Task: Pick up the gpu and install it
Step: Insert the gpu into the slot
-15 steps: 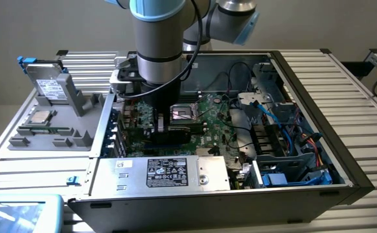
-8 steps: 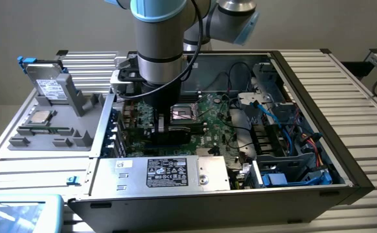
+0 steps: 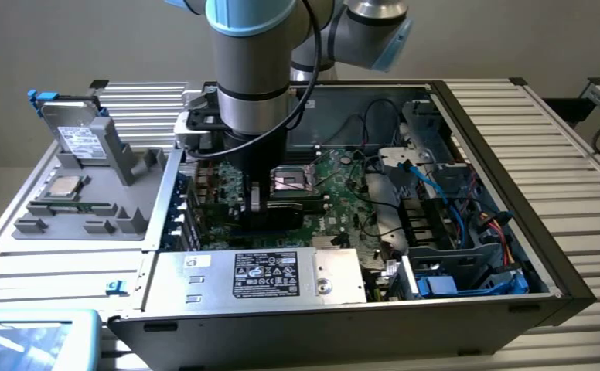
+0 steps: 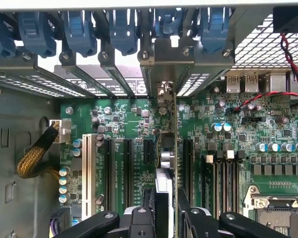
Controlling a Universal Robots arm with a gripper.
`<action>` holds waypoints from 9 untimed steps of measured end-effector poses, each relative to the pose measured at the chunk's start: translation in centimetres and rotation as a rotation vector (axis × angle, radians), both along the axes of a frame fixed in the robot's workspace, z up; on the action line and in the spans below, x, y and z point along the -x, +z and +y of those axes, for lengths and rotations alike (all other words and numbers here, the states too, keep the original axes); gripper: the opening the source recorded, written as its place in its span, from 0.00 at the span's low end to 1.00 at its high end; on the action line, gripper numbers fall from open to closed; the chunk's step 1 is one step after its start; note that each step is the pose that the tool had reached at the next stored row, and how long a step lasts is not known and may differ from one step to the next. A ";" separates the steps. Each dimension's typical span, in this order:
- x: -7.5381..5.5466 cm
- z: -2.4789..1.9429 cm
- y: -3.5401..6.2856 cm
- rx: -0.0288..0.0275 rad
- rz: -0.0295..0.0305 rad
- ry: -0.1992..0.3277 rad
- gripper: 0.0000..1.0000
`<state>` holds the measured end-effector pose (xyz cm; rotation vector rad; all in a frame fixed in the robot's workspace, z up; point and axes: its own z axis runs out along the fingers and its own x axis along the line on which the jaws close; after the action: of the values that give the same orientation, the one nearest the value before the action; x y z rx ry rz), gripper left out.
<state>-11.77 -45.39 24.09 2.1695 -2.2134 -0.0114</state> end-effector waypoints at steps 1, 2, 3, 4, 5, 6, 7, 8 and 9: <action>0.0 -0.04 0.00 -0.0008 -0.0001 0.000 0.28; 0.0 -0.05 0.00 -0.0013 -0.0001 0.000 0.28; 0.0 -0.10 0.00 -0.0029 -0.0001 0.001 0.28; 0.0 -0.10 0.00 -0.0031 -0.0001 0.001 0.28; 0.0 -0.10 0.00 -0.0032 0.0000 0.001 0.28; 0.0 -0.11 0.00 -0.0034 0.0001 0.001 0.28; 0.0 -0.11 -0.01 -0.0036 0.0001 0.001 0.28; 0.0 -0.11 -0.03 -0.0035 0.0000 0.001 0.28; 0.0 -0.11 -0.04 -0.0035 0.0001 0.001 0.28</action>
<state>-11.77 -45.51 24.05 2.1726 -2.2137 -0.0154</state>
